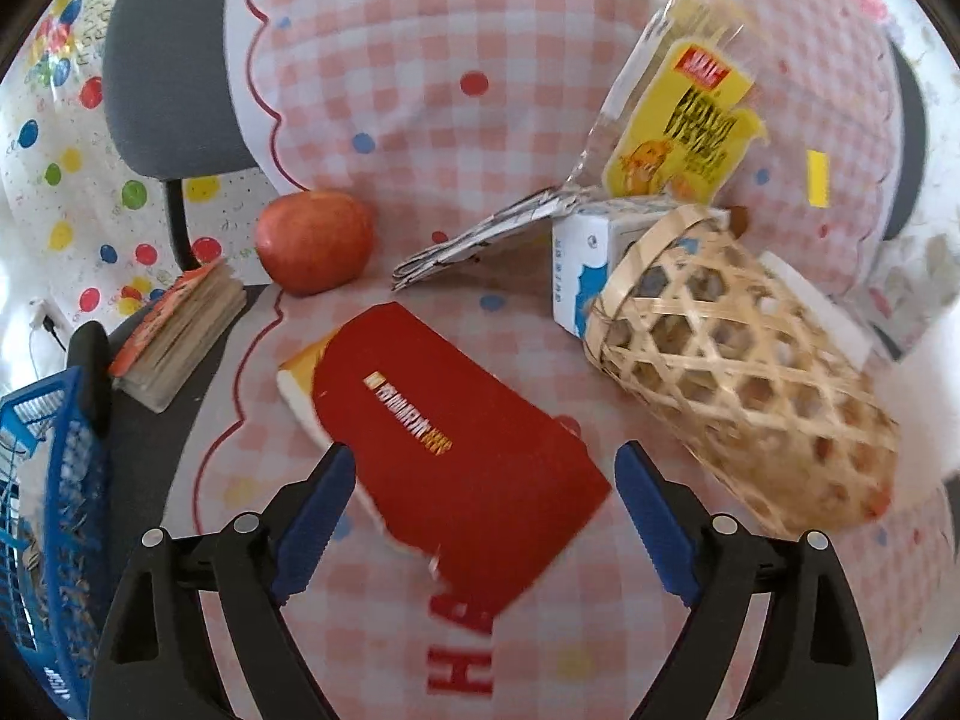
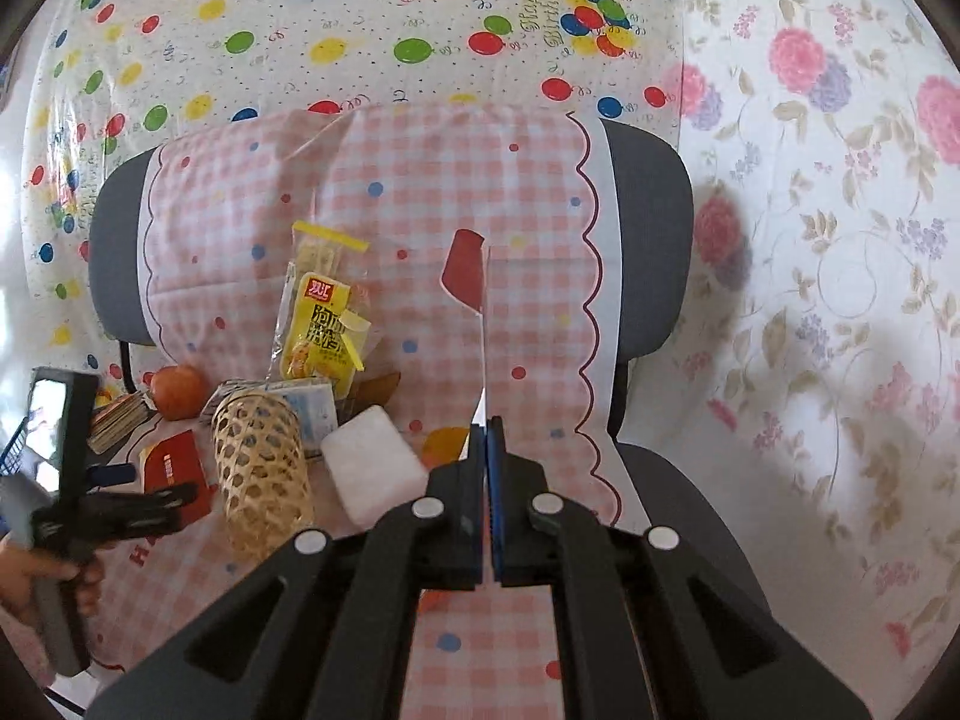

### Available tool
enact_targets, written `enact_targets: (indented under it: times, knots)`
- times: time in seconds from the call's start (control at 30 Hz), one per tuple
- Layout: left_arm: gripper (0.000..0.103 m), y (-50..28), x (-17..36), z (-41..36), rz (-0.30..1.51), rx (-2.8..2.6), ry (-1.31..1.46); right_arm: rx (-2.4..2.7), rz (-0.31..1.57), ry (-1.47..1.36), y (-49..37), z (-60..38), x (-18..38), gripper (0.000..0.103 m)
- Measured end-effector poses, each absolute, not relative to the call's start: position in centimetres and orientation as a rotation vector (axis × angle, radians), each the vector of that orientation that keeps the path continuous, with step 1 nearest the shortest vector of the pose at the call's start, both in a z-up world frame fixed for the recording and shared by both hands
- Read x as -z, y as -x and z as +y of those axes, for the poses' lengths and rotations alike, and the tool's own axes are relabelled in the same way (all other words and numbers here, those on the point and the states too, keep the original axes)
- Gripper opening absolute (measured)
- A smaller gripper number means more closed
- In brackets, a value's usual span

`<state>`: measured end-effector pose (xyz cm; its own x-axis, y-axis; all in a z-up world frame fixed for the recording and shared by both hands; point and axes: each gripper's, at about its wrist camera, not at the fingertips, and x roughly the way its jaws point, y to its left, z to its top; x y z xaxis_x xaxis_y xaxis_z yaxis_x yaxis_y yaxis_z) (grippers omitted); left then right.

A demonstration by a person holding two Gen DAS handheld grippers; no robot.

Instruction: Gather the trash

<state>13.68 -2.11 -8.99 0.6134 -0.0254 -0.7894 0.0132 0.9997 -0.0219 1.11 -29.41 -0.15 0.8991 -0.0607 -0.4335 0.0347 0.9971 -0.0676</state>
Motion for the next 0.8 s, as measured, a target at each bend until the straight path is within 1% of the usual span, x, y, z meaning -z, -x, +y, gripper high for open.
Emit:
enact_targets:
  times: [0.13, 0.27, 0.5, 0.67, 0.8]
  knots:
    - [0.088, -15.0, 10.2, -2.8, 0.945, -0.019, -0.042, 0.032, 0.463, 0.046, -0.8, -29.5, 0.2, 0.001]
    - [0.088, -13.6, 9.9, -1.9, 0.976, -0.018, -0.067, 0.007, 0.468, 0.036, -0.5, -29.1, 0.1, 0.001]
    - [0.088, -9.7, 10.8, 3.8, 1.051, -0.031, 0.067, -0.051, 0.456, 0.015, 0.9, -27.1, -0.2, 0.001]
    - [0.088, -8.4, 10.1, 5.5, 1.025, -0.022, 0.099, -0.07, 0.449, 0.013, 1.7, -26.2, -0.4, 0.001]
    - [0.089, -10.0, 9.7, 4.9, 0.997, -0.021, 0.115, -0.058, 0.431, 0.012, 2.1, -26.0, -0.9, 0.001]
